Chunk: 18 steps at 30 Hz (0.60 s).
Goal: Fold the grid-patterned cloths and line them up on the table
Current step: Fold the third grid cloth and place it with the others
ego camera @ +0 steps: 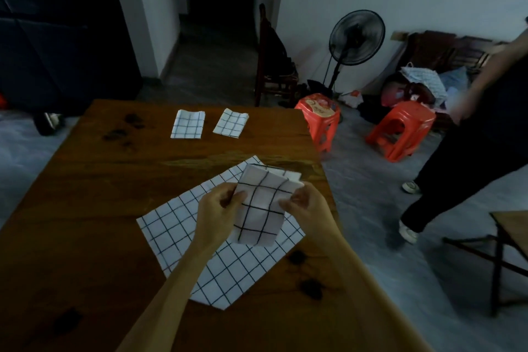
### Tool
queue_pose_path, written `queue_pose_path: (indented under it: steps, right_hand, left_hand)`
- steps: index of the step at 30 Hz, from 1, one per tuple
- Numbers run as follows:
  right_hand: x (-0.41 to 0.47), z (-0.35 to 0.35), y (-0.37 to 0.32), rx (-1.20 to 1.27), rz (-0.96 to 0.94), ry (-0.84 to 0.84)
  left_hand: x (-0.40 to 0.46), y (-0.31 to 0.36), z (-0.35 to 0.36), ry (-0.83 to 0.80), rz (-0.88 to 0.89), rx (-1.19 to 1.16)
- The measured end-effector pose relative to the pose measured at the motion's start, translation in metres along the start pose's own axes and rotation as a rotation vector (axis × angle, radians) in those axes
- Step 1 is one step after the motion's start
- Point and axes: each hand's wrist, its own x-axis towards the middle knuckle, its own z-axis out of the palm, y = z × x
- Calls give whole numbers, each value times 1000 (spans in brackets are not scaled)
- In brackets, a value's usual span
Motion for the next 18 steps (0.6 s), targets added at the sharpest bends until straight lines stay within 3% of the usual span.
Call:
queue_pose_path:
  steps: [4, 11, 18]
  right_hand:
    - [-18, 17, 6, 23, 36, -26]
    - [-42, 12, 19, -18, 75, 77]
    - [-58, -22, 40, -61, 1, 21]
  left_hand:
    - [-20, -9, 2, 10, -82, -144]
    - [-52, -24, 10, 5, -170, -195]
    - [-82, -10, 36, 36, -148, -60]
